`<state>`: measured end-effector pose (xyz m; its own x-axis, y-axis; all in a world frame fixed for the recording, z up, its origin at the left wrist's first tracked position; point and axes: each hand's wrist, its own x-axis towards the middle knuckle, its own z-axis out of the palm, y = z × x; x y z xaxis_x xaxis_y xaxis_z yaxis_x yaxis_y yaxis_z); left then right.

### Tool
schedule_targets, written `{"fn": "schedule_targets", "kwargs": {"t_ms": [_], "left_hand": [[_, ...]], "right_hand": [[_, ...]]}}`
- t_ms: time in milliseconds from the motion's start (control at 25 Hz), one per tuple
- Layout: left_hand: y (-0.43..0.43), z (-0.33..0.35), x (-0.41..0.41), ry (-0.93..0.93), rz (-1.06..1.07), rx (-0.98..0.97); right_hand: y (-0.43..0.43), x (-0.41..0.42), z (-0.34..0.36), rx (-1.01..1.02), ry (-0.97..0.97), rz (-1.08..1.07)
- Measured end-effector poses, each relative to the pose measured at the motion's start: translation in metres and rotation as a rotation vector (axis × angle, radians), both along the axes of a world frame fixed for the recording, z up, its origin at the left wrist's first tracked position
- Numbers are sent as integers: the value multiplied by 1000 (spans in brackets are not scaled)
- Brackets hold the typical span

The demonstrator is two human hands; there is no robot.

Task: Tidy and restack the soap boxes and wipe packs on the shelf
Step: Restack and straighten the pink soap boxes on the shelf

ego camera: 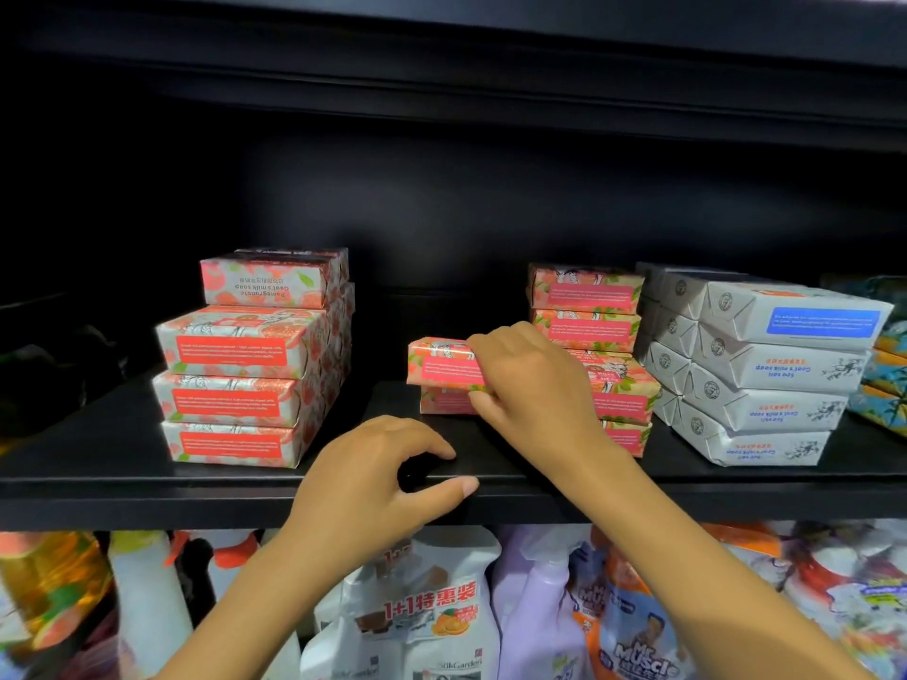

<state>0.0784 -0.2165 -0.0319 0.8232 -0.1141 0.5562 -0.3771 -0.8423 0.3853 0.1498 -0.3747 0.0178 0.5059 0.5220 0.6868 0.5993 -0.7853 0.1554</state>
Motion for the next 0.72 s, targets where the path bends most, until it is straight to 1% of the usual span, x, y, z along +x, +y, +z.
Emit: {"fn": "schedule_targets", "kwargs": {"t_ms": [40, 80, 160, 200, 240, 280, 320, 440, 520, 600, 640, 720], "left_hand": [[0, 1, -1, 9, 13, -56], [2, 1, -3, 4, 6, -165], [0, 6, -1, -26, -37, -449], [-1, 10, 2, -6, -62, -624], [-2, 18, 5, 66, -58, -801], [-3, 25, 4, 152, -39, -928], [-3, 30, 1, 208, -67, -990], [-7, 37, -7, 276, -130, -928], [-9, 37, -12, 287, -205, -945], [-12, 37, -14, 214, -240, -999], [-14, 36, -13, 141, -228, -986], [-19, 33, -16, 23, -241, -940]], "right_hand": [[-5, -4, -3, 56, -5, 76], [-11, -7, -6, 116, -33, 146], [-20, -14, -14, 184, -140, 223], [-24, -17, -17, 198, -210, 249], [-26, -21, -19, 209, -284, 276], [-28, -24, -19, 218, -356, 304], [-29, -27, -19, 222, -426, 331], [-30, -32, -20, 204, -600, 384], [-35, -34, -21, 194, -614, 404], [-41, -38, -19, 214, -529, 442], [-45, -39, -17, 255, -466, 460], [-53, -44, -11, 400, -299, 460]]}}
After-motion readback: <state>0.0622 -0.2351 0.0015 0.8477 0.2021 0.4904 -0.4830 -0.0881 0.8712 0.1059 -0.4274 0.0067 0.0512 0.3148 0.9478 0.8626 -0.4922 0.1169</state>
